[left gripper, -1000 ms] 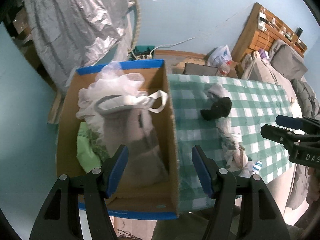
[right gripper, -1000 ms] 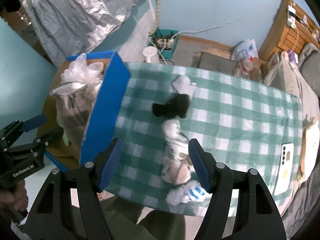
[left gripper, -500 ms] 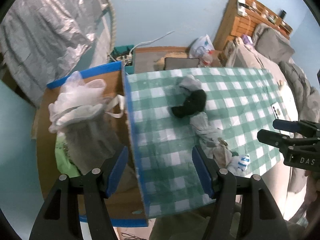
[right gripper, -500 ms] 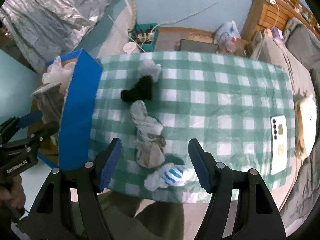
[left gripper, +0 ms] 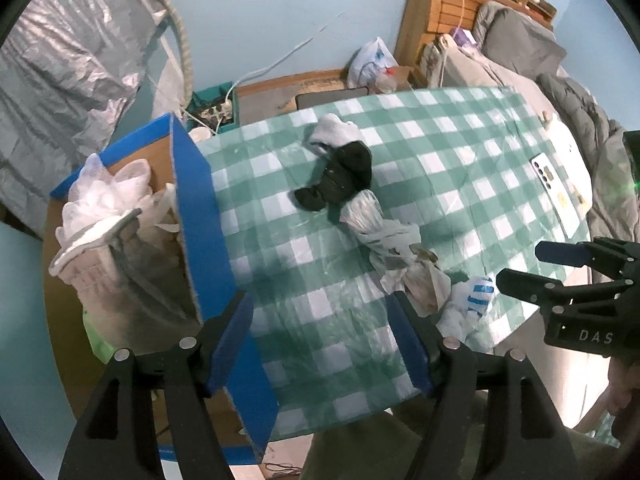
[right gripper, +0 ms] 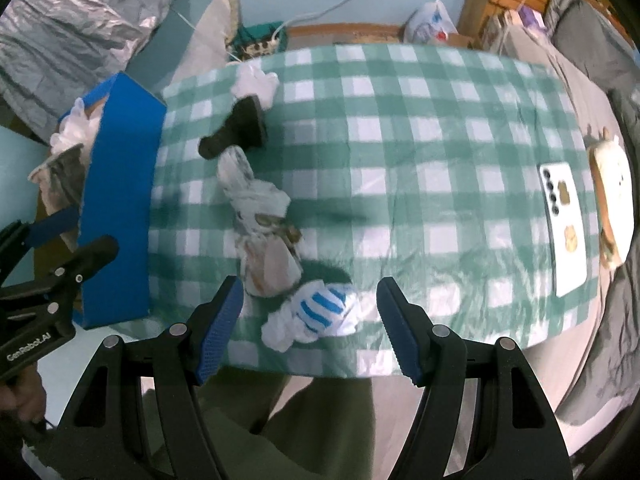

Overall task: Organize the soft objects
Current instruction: 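Move both tools back over the table toward the remaining items, then grasp the blue-striped white glove with the right tool while the left tool grasps the white plastic bundle, then lift the glove and plastic bundle and carry both toward the box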

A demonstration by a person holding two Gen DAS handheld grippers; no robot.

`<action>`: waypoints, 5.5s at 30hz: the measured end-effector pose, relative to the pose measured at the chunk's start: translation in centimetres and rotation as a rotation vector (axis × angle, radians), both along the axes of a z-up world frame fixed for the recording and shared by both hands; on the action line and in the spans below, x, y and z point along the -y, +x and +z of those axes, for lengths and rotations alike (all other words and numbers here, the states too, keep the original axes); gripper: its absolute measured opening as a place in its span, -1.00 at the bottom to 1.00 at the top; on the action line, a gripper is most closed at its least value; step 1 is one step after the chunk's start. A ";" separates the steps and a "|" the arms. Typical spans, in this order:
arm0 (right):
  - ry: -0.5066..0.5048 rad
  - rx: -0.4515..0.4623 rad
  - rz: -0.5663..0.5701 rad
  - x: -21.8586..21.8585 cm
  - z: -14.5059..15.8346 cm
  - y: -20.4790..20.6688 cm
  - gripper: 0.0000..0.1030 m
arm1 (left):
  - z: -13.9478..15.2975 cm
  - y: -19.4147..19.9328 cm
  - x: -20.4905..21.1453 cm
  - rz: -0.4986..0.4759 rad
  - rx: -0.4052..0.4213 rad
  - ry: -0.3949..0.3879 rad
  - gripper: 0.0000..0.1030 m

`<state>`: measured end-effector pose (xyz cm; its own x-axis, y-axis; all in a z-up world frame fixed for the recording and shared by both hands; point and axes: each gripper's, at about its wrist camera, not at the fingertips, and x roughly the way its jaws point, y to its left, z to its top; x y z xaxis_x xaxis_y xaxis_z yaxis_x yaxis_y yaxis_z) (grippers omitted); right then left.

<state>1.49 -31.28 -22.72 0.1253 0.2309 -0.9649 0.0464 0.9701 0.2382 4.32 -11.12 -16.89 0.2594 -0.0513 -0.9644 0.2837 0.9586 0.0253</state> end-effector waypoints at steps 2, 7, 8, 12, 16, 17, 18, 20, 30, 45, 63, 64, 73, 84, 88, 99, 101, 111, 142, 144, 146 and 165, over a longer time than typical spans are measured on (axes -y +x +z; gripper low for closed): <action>0.004 -0.017 -0.013 0.1 -0.7 -0.4 0.34 | -0.4 -0.1 0.3 -0.012 -0.008 0.003 0.39; -0.007 -0.053 -0.025 -0.3 -2.6 -1.4 0.34 | -1.7 -0.5 0.9 -0.047 -0.026 0.026 0.39; -0.003 -0.056 -0.028 -0.4 -2.8 -1.5 0.34 | -1.9 -0.6 1.0 -0.053 -0.028 0.031 0.39; 0.008 -0.080 -0.050 -0.6 -4.1 -2.0 0.34 | -2.8 -0.9 1.1 -0.066 -0.044 0.042 0.39; 0.020 -0.093 -0.084 -0.6 -5.0 -2.2 0.34 | -3.7 -1.1 1.1 -0.072 -0.063 0.047 0.39; 0.018 -0.095 -0.090 -0.6 -5.2 -2.3 0.34 | -3.9 -1.1 1.1 -0.071 -0.068 0.049 0.39; 0.017 -0.097 -0.097 -0.5 -5.4 -2.3 0.34 | -4.1 -1.1 1.1 -0.070 -0.072 0.050 0.39; 0.021 -0.103 -0.110 -0.5 -5.9 -2.3 0.34 | -4.6 -1.1 1.1 -0.064 -0.080 0.050 0.39; -0.007 -0.142 -0.114 -1.0 -8.6 -2.4 0.34 | -6.0 -1.4 1.2 -0.064 -0.112 0.073 0.39; -0.052 -0.123 -0.040 -1.2 -10.0 -1.5 0.01 | -6.2 -0.6 1.9 -0.058 -0.119 0.074 0.44; -0.087 -0.046 0.099 2.3 -7.3 3.5 -0.08 | -6.6 1.9 3.7 0.056 -0.138 0.005 0.54; -0.087 -0.044 0.106 2.6 -7.2 3.8 -0.08 | -6.7 2.0 3.8 0.064 -0.140 0.003 0.57; -0.084 -0.028 0.174 5.2 -7.0 6.8 -0.08 | -7.9 3.6 4.8 0.147 -0.168 -0.018 0.57; -0.090 -0.008 0.270 6.1 -7.1 10.3 -0.08 | -10.4 5.2 5.5 0.259 -0.220 -0.054 0.59; -0.088 -0.005 0.294 5.2 -7.9 11.0 -0.08 | -11.3 5.5 6.0 0.279 -0.231 -0.046 0.59; -0.087 0.019 0.352 5.1 -8.5 11.6 -0.08 | -13.2 5.9 7.2 0.305 -0.239 -0.034 0.55; -0.086 0.026 0.355 5.1 -8.4 11.7 -0.08 | -13.2 5.6 7.1 0.307 -0.236 -0.027 0.41; -0.089 0.074 0.369 4.3 -5.6 9.6 -0.07 | -12.4 5.3 7.7 0.257 -0.194 0.027 -0.10; -0.081 0.190 0.355 1.5 3.9 7.1 -0.08 | 1.3 2.0 4.2 0.154 0.043 0.029 -0.10; -0.078 0.193 0.355 1.3 4.3 7.0 -0.08 | 2.0 1.9 3.9 0.151 0.051 0.028 -0.10; -0.074 0.196 0.353 1.0 4.6 6.8 -0.08 | 2.7 1.7 3.6 0.149 0.059 0.021 -0.10; -0.012 0.252 0.393 -5.2 8.5 6.7 -0.08 | 5.8 0.7 -1.1 0.191 0.099 0.006 -0.10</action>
